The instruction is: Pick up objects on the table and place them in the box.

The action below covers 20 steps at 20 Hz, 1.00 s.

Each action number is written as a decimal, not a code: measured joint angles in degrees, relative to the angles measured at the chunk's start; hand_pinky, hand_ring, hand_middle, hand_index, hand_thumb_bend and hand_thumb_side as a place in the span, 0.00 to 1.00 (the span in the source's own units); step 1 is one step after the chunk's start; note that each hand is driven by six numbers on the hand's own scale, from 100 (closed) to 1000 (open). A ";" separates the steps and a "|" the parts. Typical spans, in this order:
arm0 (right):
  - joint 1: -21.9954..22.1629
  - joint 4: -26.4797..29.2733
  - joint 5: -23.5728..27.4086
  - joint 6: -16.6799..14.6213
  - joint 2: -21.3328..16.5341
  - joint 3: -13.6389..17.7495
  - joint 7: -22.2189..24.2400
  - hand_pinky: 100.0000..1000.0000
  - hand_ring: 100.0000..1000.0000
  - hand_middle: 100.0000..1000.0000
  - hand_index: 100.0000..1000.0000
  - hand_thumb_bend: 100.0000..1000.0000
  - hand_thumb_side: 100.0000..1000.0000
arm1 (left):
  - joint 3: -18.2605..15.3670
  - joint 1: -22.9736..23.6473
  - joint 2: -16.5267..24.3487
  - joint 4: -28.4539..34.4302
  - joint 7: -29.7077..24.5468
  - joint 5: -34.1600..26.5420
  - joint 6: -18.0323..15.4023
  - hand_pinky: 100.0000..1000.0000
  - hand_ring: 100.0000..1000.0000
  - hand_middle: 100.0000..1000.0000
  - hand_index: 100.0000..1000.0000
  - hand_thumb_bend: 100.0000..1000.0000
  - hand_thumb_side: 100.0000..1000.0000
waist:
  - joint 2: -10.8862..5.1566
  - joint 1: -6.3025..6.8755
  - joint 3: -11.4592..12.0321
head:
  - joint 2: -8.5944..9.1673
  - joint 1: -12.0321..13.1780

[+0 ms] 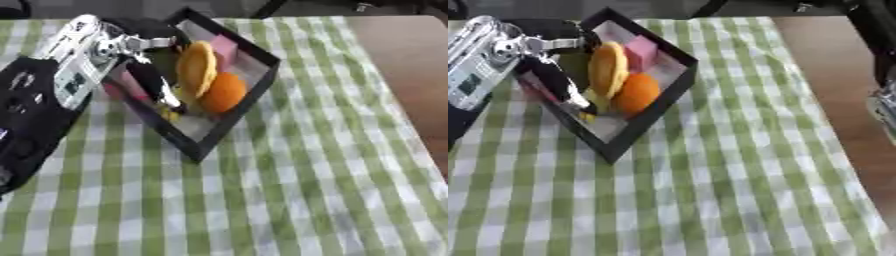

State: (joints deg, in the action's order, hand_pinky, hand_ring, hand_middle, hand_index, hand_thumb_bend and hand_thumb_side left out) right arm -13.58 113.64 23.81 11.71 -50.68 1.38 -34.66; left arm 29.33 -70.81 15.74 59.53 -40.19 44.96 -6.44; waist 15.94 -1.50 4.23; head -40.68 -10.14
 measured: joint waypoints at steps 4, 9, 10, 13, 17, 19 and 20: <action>0.09 0.00 0.01 -0.15 0.00 0.02 -0.15 0.79 0.75 0.74 0.79 0.00 0.52 | -1.55 0.28 0.48 1.75 0.82 0.02 0.69 0.85 0.89 0.87 0.95 0.90 0.48 | 0.00 0.00 0.00 | -0.01 0.01; 0.56 0.00 0.19 -0.47 0.00 0.39 -0.47 0.79 0.75 0.74 0.79 0.00 0.52 | -4.81 0.28 2.06 8.21 3.68 -3.39 3.58 0.85 0.90 0.87 0.97 1.00 0.46 | 0.00 0.00 0.04 | -0.03 0.21; 0.59 0.00 0.20 -0.55 0.00 0.42 -0.55 0.79 0.75 0.74 0.79 0.00 0.52 | -5.41 0.28 2.34 9.45 4.03 -4.07 4.07 0.85 0.90 0.86 0.97 0.88 0.37 | -0.01 0.00 0.04 | -0.04 0.25; 1.02 0.00 0.26 -0.80 0.00 0.77 -0.81 0.79 0.75 0.74 0.79 0.00 0.52 | -7.12 0.27 3.01 12.10 4.42 -6.29 5.62 0.84 0.89 0.85 0.96 0.72 0.37 | -0.13 0.00 0.09 | -0.07 0.34; 1.09 0.00 0.49 -1.02 0.00 1.07 -1.09 0.79 0.75 0.74 0.79 0.00 0.51 | -9.30 0.39 3.76 14.79 6.38 -9.68 8.17 0.82 0.87 0.82 0.91 0.70 0.46 | -0.33 0.00 0.50 | -0.25 0.24; 1.11 0.00 0.61 -1.10 0.00 1.09 -1.20 0.79 0.75 0.74 0.79 0.00 0.51 | -10.10 0.84 4.41 15.83 7.72 -11.17 9.32 0.81 0.85 0.80 0.90 0.70 0.49 | -0.36 0.00 0.64 | -0.29 0.02; 1.19 0.00 0.63 -1.11 0.00 1.09 -1.21 0.79 0.75 0.74 0.79 0.00 0.51 | -10.51 1.10 4.74 16.48 8.47 -11.83 9.80 0.79 0.83 0.78 0.89 0.67 0.52 | -0.40 0.00 0.73 | -0.35 -0.07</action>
State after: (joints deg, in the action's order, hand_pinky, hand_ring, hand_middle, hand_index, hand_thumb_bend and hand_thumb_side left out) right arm -12.39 113.64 24.44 10.60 -50.68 2.47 -35.87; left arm 18.81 -69.71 20.47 76.01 -31.72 33.13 3.37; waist 15.54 -1.50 4.96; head -41.03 -10.21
